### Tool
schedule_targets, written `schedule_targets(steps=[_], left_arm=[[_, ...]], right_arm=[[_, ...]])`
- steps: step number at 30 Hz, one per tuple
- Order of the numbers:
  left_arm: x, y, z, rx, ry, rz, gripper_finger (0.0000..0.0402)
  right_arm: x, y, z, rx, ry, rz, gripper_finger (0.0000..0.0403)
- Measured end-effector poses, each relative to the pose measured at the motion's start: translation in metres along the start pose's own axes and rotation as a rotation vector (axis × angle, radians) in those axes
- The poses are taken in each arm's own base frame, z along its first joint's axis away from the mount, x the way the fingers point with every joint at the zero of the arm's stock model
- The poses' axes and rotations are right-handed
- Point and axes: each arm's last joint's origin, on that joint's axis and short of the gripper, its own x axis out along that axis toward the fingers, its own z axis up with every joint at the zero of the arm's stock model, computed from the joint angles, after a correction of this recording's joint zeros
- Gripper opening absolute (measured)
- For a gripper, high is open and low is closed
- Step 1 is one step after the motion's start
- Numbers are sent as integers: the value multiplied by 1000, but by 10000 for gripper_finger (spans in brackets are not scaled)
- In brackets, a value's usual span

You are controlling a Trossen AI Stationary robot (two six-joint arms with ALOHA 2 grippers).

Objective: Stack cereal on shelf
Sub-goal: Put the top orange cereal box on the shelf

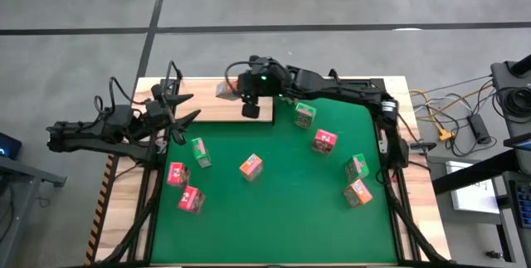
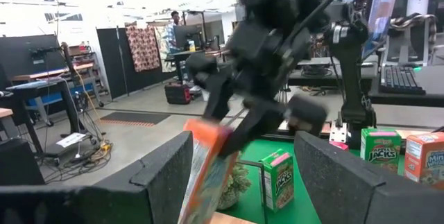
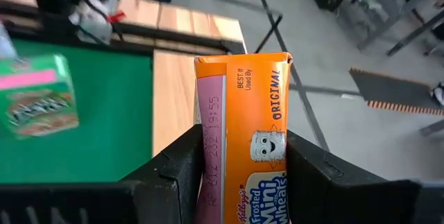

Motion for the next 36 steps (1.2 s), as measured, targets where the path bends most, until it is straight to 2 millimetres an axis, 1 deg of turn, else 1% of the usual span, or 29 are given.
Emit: schedule_targets(steps=[5, 8, 10, 14, 18, 21, 26, 36], left_arm=[[0, 0, 0, -1, -1, -4, 236], [0, 0, 0, -5, -2, -5, 236], [0, 0, 0, -6, -1, -5, 236], [0, 0, 0, -11, 1, -6, 236], [0, 0, 0, -14, 1, -6, 236], [0, 0, 0, -15, 1, -7, 236], [0, 0, 0, -16, 2, -8, 236], [0, 0, 0, -15, 3, -9, 236]], right_arm=[[27, -12, -5, -8, 49, -3, 148], [45, -18, -14, -1, 83, -4, 148], [57, -20, -23, 0, 112, -2, 148], [74, -24, -36, 11, 131, 5, 148], [87, -23, -48, 14, 158, 11, 148], [95, -21, -55, 13, 176, 22, 148], [98, -19, -58, 13, 183, 29, 158], [99, -20, -57, 15, 168, 22, 232]])
